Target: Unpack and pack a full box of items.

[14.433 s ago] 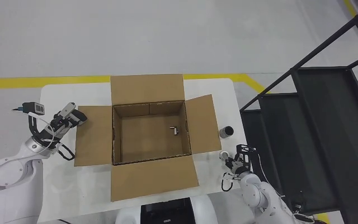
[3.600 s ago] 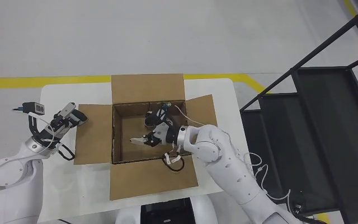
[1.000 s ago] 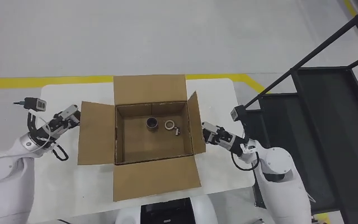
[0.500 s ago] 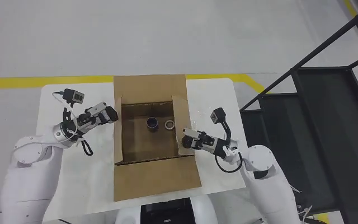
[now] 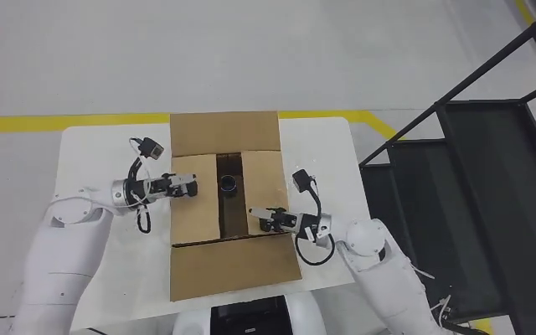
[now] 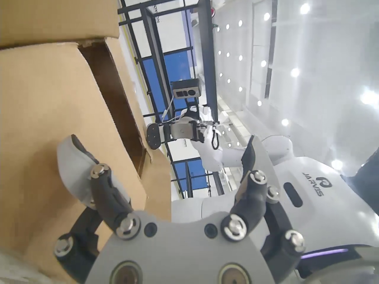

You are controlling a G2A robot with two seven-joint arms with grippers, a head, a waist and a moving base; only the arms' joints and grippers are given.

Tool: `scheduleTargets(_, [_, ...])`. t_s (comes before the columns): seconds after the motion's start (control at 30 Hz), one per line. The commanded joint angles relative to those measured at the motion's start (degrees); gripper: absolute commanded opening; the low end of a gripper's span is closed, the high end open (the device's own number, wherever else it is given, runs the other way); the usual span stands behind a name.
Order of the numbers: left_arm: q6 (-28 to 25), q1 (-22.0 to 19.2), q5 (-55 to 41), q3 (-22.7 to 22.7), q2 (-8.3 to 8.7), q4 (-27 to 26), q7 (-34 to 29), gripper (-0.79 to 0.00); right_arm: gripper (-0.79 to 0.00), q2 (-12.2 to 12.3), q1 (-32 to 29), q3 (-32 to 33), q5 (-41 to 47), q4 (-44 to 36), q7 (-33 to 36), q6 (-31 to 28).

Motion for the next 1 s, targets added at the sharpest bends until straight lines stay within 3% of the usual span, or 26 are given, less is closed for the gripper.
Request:
scheduleTargets(0.0, [-0.9,-0.1,0.7,0.7,-0.01,0.2,-0.5,0.000,0.000,0.1,0.5,-0.8,-0.6,0.4,-0.3,0.2])
scheduleTargets(0.4, [-3.8,1.3,-2.2,0.0,0.37,-2.1,1.6,0.000,0.000,0.6,2.4,-3.8,-2.1,1.3,0.2,1.0])
scheduleTargets(0.53, [-4.2,2.4,-7.1,-2.4,0.61,-3.3,3.3,0.000,0.000,0.8,2.0,-2.7,3.2,-0.8,0.3,0.6])
scheduleTargets(0.63, [-3.7,3.4,-8.9,-4.6,1.02,-4.0,3.6,0.000,0.000,1.2,1.1,0.1,7.9,-3.4,1.5,1.2])
scheduleTargets(0.73, [-0.8,4.1,-10.9,-6.2,1.66,-4.8,-1.7,0.000,0.000,2.0,-0.4,4.7,10.3,-5.7,4.7,3.6])
scheduleTargets(0.97, [-0.2,5.5,-14.0,-13.8,3.07,-4.8,-3.0,0.000,0.000,4.5,-7.3,16.8,6.6,-9.6,14.0,11.1])
